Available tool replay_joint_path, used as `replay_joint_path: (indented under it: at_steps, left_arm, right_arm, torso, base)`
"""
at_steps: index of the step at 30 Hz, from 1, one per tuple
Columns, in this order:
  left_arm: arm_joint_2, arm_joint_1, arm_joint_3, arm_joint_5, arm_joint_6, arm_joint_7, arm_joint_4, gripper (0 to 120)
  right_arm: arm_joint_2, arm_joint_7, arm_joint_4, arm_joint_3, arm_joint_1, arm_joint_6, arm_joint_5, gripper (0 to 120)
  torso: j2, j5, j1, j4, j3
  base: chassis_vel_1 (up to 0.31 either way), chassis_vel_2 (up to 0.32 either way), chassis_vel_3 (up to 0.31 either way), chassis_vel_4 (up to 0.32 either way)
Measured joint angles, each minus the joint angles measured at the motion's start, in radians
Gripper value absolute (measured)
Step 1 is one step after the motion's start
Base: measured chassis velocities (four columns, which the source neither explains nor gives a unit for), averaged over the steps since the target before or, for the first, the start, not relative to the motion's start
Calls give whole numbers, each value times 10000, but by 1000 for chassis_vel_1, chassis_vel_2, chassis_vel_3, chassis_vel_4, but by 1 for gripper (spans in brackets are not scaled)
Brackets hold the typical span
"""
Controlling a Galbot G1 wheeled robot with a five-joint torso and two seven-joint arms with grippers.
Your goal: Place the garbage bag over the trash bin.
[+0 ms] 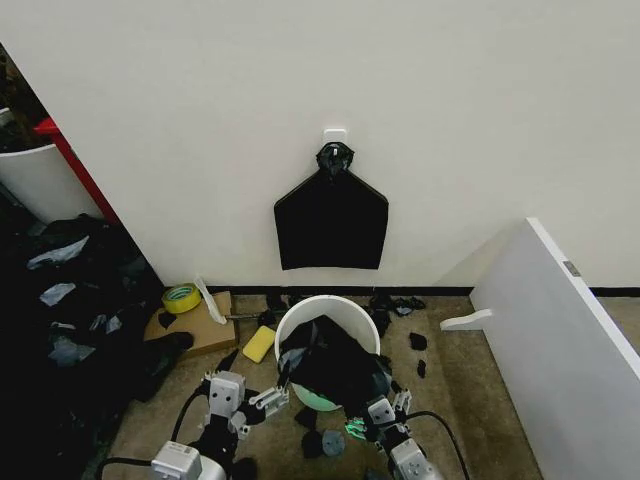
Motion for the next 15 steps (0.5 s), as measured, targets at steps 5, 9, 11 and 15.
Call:
replay_joint_path:
  at_steps: [5, 9, 11, 15]
  left_arm:
    - [-14, -19, -91, 104, -157, 15, -5, 100]
    - [-44, -86, -48, 54, -671, 286, -5, 100]
    - [-81, -184, -48, -255, -1370, 785, 18, 100]
    - [-168, -368, -148, -863, -2461, 1872, 432, 100]
  right_arm:
    - [15, -9, -62, -16, 5, 2, -5, 100]
    - [39, -17, -114, -18, 23, 5, -9, 100]
    - [57, -21, -179, -19, 42, 13, -10, 100]
    - [77, -23, -257, -19, 89, 31, -10, 100]
  torso:
    - [0, 0, 0, 0, 0]
    - [0, 0, 0, 1, 0]
    - [0, 1, 0, 0, 0]
    - [0, 0, 0, 0, 0]
  base:
    - [0, 0, 0, 0]
    - [0, 0, 0, 0]
    - [0, 0, 0, 0]
    - [0, 0, 0, 0]
